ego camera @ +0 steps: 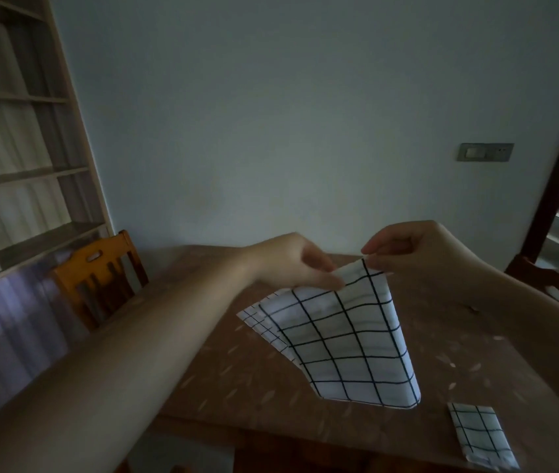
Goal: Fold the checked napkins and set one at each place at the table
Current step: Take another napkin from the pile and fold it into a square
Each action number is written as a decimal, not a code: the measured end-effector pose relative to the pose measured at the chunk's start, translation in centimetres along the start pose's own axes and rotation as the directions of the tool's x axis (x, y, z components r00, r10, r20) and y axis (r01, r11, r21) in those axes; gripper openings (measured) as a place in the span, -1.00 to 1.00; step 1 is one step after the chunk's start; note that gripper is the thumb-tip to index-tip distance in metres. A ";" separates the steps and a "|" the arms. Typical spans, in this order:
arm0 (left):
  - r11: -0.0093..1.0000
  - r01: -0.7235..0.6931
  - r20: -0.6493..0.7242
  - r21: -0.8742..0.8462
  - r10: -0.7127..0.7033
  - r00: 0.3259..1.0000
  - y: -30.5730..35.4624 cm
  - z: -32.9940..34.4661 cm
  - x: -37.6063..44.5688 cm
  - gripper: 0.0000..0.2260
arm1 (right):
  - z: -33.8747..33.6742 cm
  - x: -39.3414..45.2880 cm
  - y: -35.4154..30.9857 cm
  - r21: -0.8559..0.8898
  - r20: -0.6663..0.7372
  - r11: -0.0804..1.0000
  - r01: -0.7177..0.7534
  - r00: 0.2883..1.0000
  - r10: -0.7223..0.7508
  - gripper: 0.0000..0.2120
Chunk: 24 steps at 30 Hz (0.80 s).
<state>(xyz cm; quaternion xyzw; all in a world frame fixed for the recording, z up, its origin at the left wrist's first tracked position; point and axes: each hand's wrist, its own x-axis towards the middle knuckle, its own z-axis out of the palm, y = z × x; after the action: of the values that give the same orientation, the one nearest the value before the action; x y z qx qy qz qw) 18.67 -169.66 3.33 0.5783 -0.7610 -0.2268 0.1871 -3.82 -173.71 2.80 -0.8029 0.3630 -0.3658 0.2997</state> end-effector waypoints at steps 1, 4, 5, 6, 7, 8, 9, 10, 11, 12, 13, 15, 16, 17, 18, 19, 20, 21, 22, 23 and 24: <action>1.000 -0.011 -0.039 -0.028 0.009 0.999 1.0 0.4 0.5 -0.76 | 0.1 0.1 -0.3 -0.020 0.018 1.000 0.019 1.000 -0.018 -0.88; 0.995 -0.063 -0.127 -0.082 0.052 0.991 2.0 0.8 1.8 -0.86 | 0.0 0.0 -0.4 0.053 0.005 0.998 0.018 1.000 -0.019 -0.87; 0.993 -0.085 -0.145 -0.081 0.073 0.987 1.8 0.5 1.9 -0.89 | -0.1 -0.3 -0.1 0.096 0.016 0.995 -0.016 1.000 0.014 -0.87; 0.992 -0.102 -0.167 -0.080 0.088 0.982 1.6 0.2 1.8 -0.91 | -0.2 -0.6 0.3 0.086 0.053 0.995 -0.041 0.998 0.036 -0.88; 0.990 -0.118 -0.192 -0.077 0.102 0.976 1.3 -0.3 1.7 -0.92 | -0.2 -1.0 0.8 0.011 0.101 0.999 -0.053 0.994 0.051 -0.88; 0.988 -0.132 -0.212 -0.075 0.113 0.971 1.1 -0.7 1.6 -0.92 | -0.2 -1.3 1.7 -0.088 0.148 0.995 -0.054 0.987 0.066 -0.89; 0.987 -0.140 -0.226 -0.076 0.120 0.967 0.8 -1.2 1.5 -0.93 | -0.1 -1.7 2.4 -0.167 0.183 0.984 -0.062 0.979 0.092 -0.90; 0.987 -0.139 -0.230 -0.081 0.117 0.966 0.7 -1.6 1.3 -0.93 | 0.0 -2.1 3.0 -0.215 0.240 0.974 -0.071 0.963 0.123 -0.88; 0.988 -0.133 -0.225 -0.081 0.112 0.968 0.5 -2.0 1.2 -0.93 | 0.2 -2.5 3.5 -0.251 0.311 0.965 -0.080 0.937 0.158 -0.83; 0.989 -0.126 -0.217 -0.072 0.108 0.970 0.4 -2.3 1.1 -0.91 | 0.5 -2.7 4.5 -0.309 0.376 0.947 -0.089 0.903 0.207 -0.78; 0.991 -0.124 -0.208 -0.059 0.109 0.972 0.2 -2.6 1.1 -0.89 | 0.8 -3.0 5.1 -0.390 0.419 0.917 -0.087 0.869 0.261 -0.76; 0.991 -0.122 -0.208 -0.050 0.109 0.972 0.3 -2.8 1.1 -0.87 | 1.2 -3.0 6.1 -0.529 0.471 0.847 -0.049 0.813 0.341 -0.84; 0.991 -0.123 -0.210 -0.050 0.110 0.971 0.4 -2.9 1.1 -0.88 | 1.4 -2.9 6.4 -0.561 0.482 0.828 -0.016 0.807 0.341 -0.91; 0.991 -0.126 -0.205 -0.047 0.114 0.972 0.4 -2.9 1.2 -0.89 | 1.6 -2.7 6.3 -0.578 0.477 0.816 0.015 0.817 0.323 -0.71; 0.991 -0.127 -0.193 -0.041 0.117 0.974 0.6 -2.8 1.2 -0.91 | 1.8 -2.4 5.9 -0.534 0.460 0.845 0.003 0.840 0.288 -0.50; 0.991 -0.132 -0.181 -0.031 0.124 0.976 0.8 -2.8 1.3 -0.93 | 2.1 -1.9 5.4 -0.434 0.429 0.901 -0.023 0.874 0.229 -0.37; 0.990 -0.139 -0.172 -0.028 0.132 0.976 1.1 -2.7 1.3 -0.94 | 2.5 -1.4 4.8 -0.327 0.399 0.944 -0.045 0.899 0.182 -0.41; 0.988 -0.152 -0.172 -0.026 0.146 0.974 1.2 -2.7 1.4 -0.95 | 2.9 -1.0 4.1 -0.253 0.363 0.966 -0.050 0.921 0.143 -0.59; 0.986 -0.167 -0.185 -0.022 0.160 0.970 1.3 -2.7 1.3 -0.96 | 3.1 -0.7 3.4 -0.227 0.313 0.973 -0.037 0.944 0.109 -0.81; 0.984 -0.178 -0.210 -0.013 0.171 0.962 1.2 -2.9 1.2 -0.94 | 3.1 -0.4 2.8 -0.221 0.278 0.975 -0.016 0.957 0.078 -0.90; 0.983 -0.182 -0.236 -0.008 0.175 0.956 0.8 -3.3 1.0 -0.91 | 2.9 -0.2 2.4 -0.204 0.262 0.979 -0.013 0.963 0.068 -0.84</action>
<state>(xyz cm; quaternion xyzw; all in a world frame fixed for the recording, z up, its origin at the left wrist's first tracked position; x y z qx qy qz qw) 19.60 -170.85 6.49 0.5270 -0.7793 -0.1507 0.3038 -2.46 -174.31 -0.66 -0.8633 0.3705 -0.2094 0.2712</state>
